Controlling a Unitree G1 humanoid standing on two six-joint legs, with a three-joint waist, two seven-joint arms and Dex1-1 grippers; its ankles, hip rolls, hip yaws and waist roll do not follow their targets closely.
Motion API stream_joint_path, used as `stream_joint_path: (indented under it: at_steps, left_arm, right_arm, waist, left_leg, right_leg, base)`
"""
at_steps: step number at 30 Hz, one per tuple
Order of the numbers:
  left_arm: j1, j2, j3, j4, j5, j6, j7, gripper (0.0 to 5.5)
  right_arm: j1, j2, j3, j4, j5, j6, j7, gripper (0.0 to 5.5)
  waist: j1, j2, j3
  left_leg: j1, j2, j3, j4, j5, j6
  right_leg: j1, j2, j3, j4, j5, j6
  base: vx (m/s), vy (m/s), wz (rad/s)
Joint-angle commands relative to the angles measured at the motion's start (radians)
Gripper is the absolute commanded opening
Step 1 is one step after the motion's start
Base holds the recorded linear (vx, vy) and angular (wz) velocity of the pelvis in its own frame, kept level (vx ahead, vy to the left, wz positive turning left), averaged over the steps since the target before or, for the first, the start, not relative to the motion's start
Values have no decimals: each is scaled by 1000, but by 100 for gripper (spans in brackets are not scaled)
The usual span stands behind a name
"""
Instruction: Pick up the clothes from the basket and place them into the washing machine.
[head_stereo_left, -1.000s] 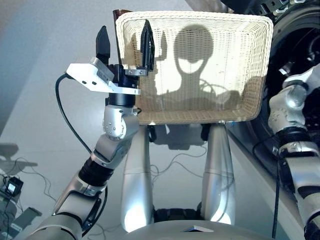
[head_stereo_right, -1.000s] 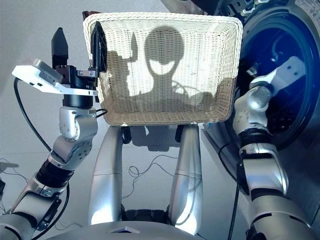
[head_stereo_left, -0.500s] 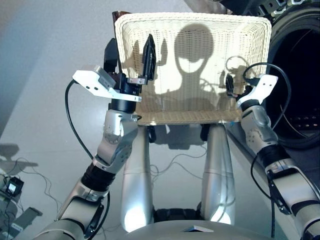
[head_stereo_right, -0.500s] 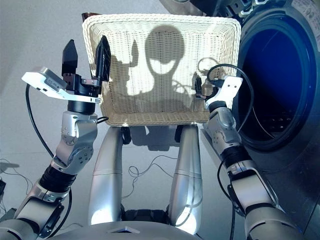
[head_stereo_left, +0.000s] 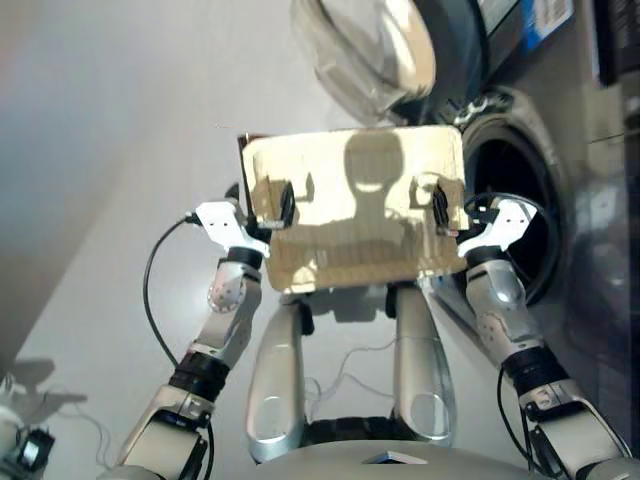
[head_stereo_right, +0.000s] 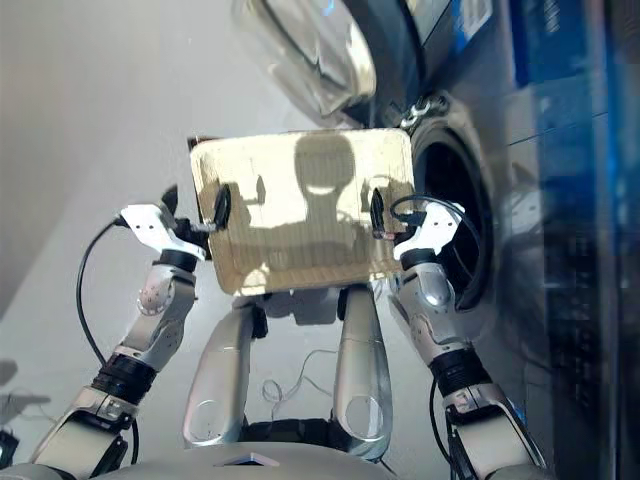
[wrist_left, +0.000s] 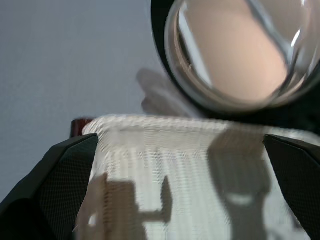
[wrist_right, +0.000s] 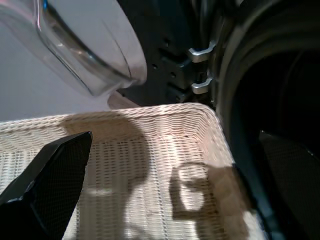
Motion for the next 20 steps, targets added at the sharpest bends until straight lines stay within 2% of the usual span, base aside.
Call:
stream_joint_path:
  at_steps: [1,2,3,4,7,8,9,10,11,12,13,14,16,20]
  left_arm:
    - [76,5,-3,70,99,-17,-63,550]
    - [80,5,-13,130,138,-13,-72,550]
    - [111,8,-11,196,174,-5,-91,550]
    - [111,8,-11,196,174,-5,-91,550]
    - [160,-3,24,308,210,14,-98,550]
    - [169,-15,41,385,232,28,-95,550]
    - [189,-31,65,486,260,57,-102,550]
    - [199,-42,85,546,284,78,-99,550]
    - [199,-42,85,547,284,77,-99,550]
    - [210,-52,102,567,281,81,-91,550]
    - [222,-77,154,663,270,111,-90,550]
    - [222,-77,154,663,270,111,-90,550]
    - [220,-88,190,763,288,136,-91,550]
    - [226,-89,186,811,349,160,-106,550]
  right_arm:
    - [50,17,-7,94,-37,-12,59,550]
    - [53,28,6,170,-67,0,61,550]
    - [84,44,20,270,-116,28,67,550]
    - [84,44,20,271,-117,28,67,550]
    - [149,80,-3,424,-143,64,91,550]
    - [170,92,-10,481,-154,77,102,550]
    - [213,101,-19,539,-188,100,117,550]
    - [233,107,-28,585,-206,112,122,550]
    - [234,107,-28,585,-206,112,122,550]
    - [250,117,-40,604,-202,123,127,550]
    - [273,137,-79,686,-190,144,127,550]
    - [273,137,-79,686,-190,143,127,550]
    - [284,152,-101,767,-176,170,142,550]
    - [289,158,-121,807,-164,186,156,550]
  waist:
    - [24,1,-120]
    - [26,-1,-139]
    - [29,-8,-184]
    - [29,-8,-181]
    - [29,-16,-252]
    - [27,-19,-277]
    - [17,-21,-332]
    - [13,-23,-360]
    - [13,-23,-358]
    - [12,-25,-382]
    - [10,-33,-422]
    - [10,-33,-421]
    - [9,-41,-449]
    - [3,-42,-473]
  left_leg:
    - [46,-17,5,-15,1,-39]
    - [77,-9,6,-32,5,-42]
    - [130,1,5,-60,14,-46]
    - [134,1,5,-63,14,-47]
    - [219,10,7,-116,26,-52]
    - [249,11,10,-139,31,-55]
    - [302,12,20,-180,33,-57]
    - [329,13,25,-199,32,-58]
    - [331,13,25,-200,32,-58]
    - [348,13,25,-202,21,-58]
    - [380,16,32,-202,5,-55]
    - [382,16,32,-202,4,-55]
    - [414,20,35,-202,-2,-53]
    - [435,22,41,-202,-12,-51]
  right_leg:
    - [109,-6,-21,-246,211,92]
    - [140,-8,-23,-263,214,95]
    - [195,-9,-33,-293,217,98]
    - [199,-8,-34,-295,217,98]
    - [282,-11,-45,-339,225,105]
    - [310,-14,-50,-359,229,107]
    - [352,-16,-52,-389,238,113]
    - [378,-17,-56,-410,242,116]
    - [381,-17,-57,-411,242,116]
    - [400,-19,-59,-426,242,118]
    - [444,-18,-61,-448,239,116]
    - [446,-18,-61,-449,239,116]
    - [484,-13,-71,-446,230,111]
    - [503,-7,-66,-443,218,104]
  base:
    - [163,12,50]
    - [217,8,58]
    - [146,4,30]
    - [145,0,13]
    - [115,6,35]
    - [205,19,-4]
    - [213,12,-19]
    - [173,9,-29]
    - [109,0,20]
    - [170,-14,23]
    - [169,-14,18]
    - [142,-24,-15]
    - [79,-26,-2]
    - [36,-6,-6]
